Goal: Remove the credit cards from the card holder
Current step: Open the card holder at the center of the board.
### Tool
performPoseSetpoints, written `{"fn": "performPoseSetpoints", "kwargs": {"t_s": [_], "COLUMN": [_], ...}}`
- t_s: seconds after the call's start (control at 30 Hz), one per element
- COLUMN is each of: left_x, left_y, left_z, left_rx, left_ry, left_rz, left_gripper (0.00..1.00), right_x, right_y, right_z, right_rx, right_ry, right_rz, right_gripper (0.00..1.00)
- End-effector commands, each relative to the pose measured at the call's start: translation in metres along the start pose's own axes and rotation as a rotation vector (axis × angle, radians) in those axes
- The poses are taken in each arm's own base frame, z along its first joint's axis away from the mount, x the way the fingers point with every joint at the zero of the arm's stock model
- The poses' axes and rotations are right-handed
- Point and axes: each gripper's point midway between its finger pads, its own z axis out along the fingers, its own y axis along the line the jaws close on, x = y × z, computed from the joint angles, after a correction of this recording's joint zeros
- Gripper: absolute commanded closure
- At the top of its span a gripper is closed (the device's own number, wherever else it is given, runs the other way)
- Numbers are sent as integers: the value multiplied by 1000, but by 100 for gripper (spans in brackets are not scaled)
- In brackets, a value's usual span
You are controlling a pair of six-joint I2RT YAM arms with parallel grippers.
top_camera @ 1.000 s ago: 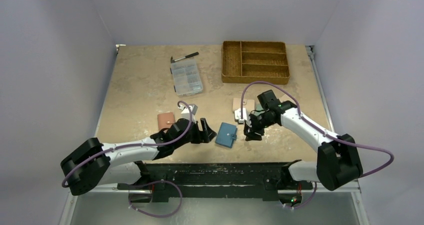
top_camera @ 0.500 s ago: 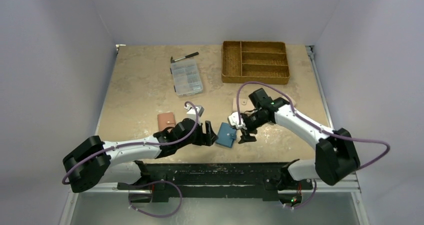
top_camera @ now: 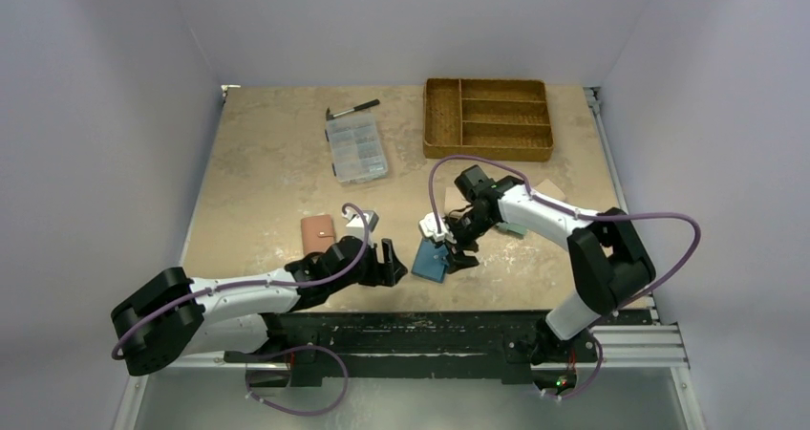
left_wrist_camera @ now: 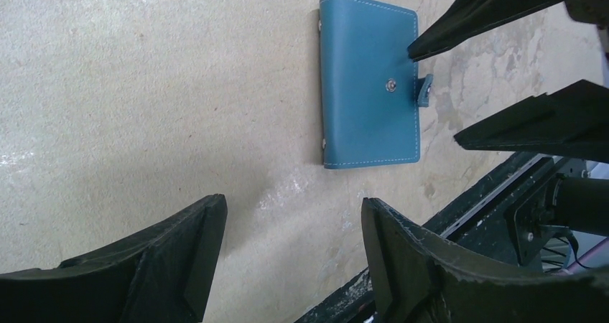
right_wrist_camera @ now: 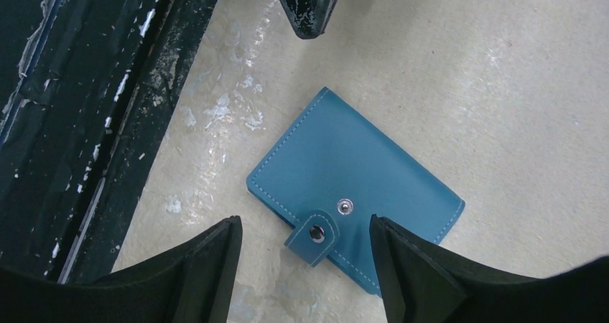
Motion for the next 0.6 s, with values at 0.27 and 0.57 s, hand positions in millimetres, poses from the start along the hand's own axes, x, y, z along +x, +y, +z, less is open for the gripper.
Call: {"fn": "performPoseSetpoints", "kwargs": {"t_s": [0.27,0.57], "left_x": [-14,-19], "left_y": [-23,-35], "left_z": [-1,-3], "left_rx": [100,145], "left_ry": [-52,-57], "left_rz": [-1,66], "left_gripper": [28,28], "right_x": [10,16], "right_y": [13,36], "right_z": [2,-7], "right_rx": [-17,16], "right_ry": [47,72], "right_rz": [11,-9], "right_gripper": [34,38]}}
